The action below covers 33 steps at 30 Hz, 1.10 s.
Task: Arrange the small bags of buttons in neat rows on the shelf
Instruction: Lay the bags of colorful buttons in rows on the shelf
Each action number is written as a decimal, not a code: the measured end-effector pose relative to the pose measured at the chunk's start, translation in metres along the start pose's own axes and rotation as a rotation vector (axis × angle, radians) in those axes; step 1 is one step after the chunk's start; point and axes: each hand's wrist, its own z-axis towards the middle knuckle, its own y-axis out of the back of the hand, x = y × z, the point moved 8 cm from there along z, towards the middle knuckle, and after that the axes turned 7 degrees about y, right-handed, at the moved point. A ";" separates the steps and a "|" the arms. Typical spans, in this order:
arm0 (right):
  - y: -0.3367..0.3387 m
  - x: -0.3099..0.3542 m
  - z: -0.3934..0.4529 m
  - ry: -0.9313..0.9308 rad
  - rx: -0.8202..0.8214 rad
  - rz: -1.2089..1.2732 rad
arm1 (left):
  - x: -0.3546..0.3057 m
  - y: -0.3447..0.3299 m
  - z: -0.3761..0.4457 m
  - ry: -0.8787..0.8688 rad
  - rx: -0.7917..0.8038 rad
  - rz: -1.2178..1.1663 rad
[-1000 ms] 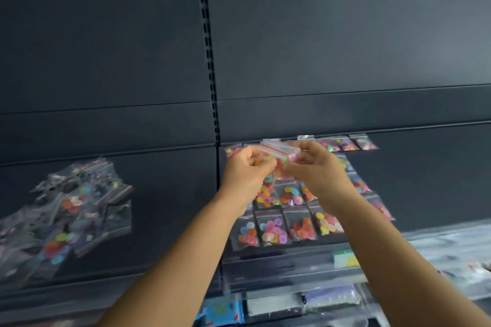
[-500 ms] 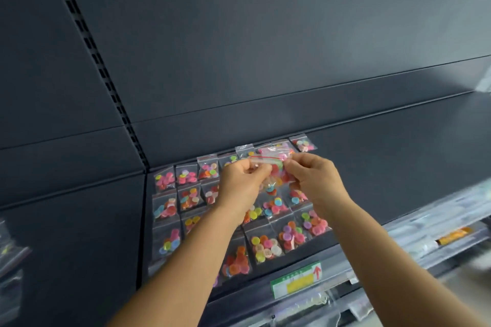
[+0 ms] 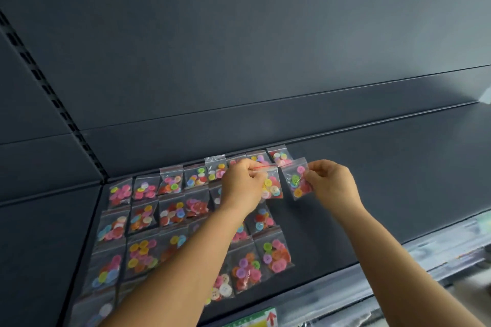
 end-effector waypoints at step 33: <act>-0.037 -0.001 0.035 0.597 0.368 -0.432 | -0.015 -0.061 -0.008 -0.282 0.002 0.750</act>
